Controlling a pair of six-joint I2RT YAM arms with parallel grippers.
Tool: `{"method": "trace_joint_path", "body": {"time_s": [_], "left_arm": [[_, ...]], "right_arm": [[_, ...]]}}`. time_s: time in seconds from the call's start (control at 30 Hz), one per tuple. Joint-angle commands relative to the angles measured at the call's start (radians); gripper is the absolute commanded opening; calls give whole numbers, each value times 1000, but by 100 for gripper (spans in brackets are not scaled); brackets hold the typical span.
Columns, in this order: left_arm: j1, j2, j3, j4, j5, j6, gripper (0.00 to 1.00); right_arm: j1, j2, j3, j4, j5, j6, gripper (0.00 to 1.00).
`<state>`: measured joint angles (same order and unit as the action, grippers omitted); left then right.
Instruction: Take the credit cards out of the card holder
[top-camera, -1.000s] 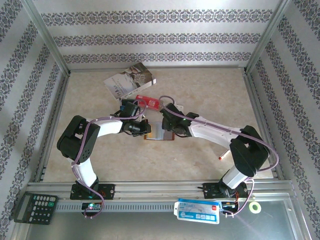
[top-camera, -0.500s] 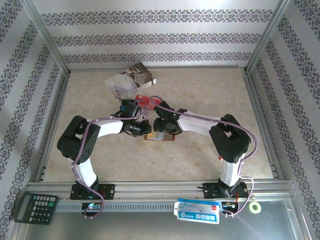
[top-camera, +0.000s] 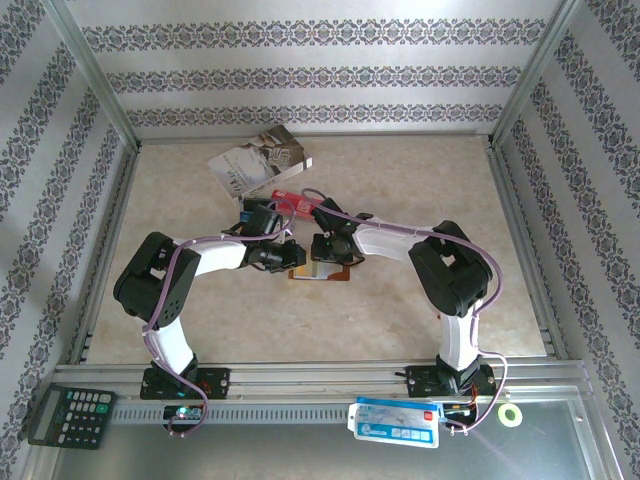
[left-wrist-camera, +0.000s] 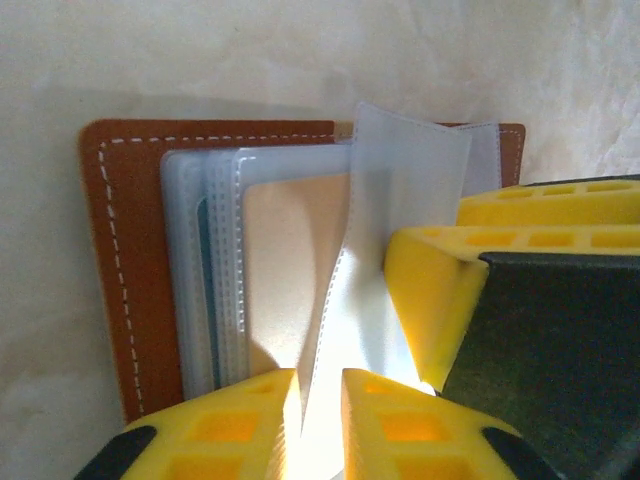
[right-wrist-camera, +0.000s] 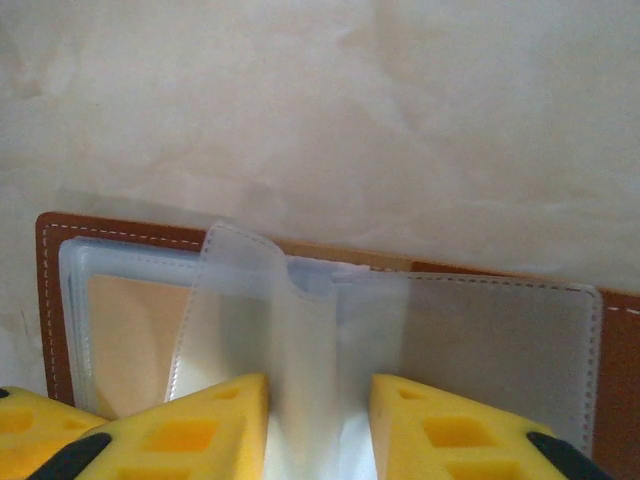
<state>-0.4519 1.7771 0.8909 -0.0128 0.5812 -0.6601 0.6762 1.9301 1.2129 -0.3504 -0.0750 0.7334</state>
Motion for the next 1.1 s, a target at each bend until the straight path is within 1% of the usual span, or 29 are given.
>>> {"method": "trace_joint_path", "body": {"time_s": [0.0, 0.13, 0.3, 0.47, 0.63, 0.93, 1.07], "left_arm": [[-9, 6, -32, -77, -65, -11, 24], [-8, -14, 13, -114, -31, -4, 29], [-10, -47, 16, -138, -24, -6, 30], [-24, -61, -1, -122, 19, -13, 27], [-32, -36, -1, -86, 47, -22, 25], [-33, 3, 34, -61, 51, -20, 24], [-32, 16, 39, -48, 48, -22, 20]], "right_arm": [[-23, -7, -47, -12, 7, -4, 29], [-23, 1, -50, 14, -19, -4, 24], [-25, -2, -59, 36, -34, 3, 24], [-25, -7, -68, 45, -39, 3, 24], [-26, -7, -68, 50, -42, 3, 24], [-28, -9, -62, 51, -52, 4, 24], [-27, -20, -60, 50, -55, 3, 24]]}}
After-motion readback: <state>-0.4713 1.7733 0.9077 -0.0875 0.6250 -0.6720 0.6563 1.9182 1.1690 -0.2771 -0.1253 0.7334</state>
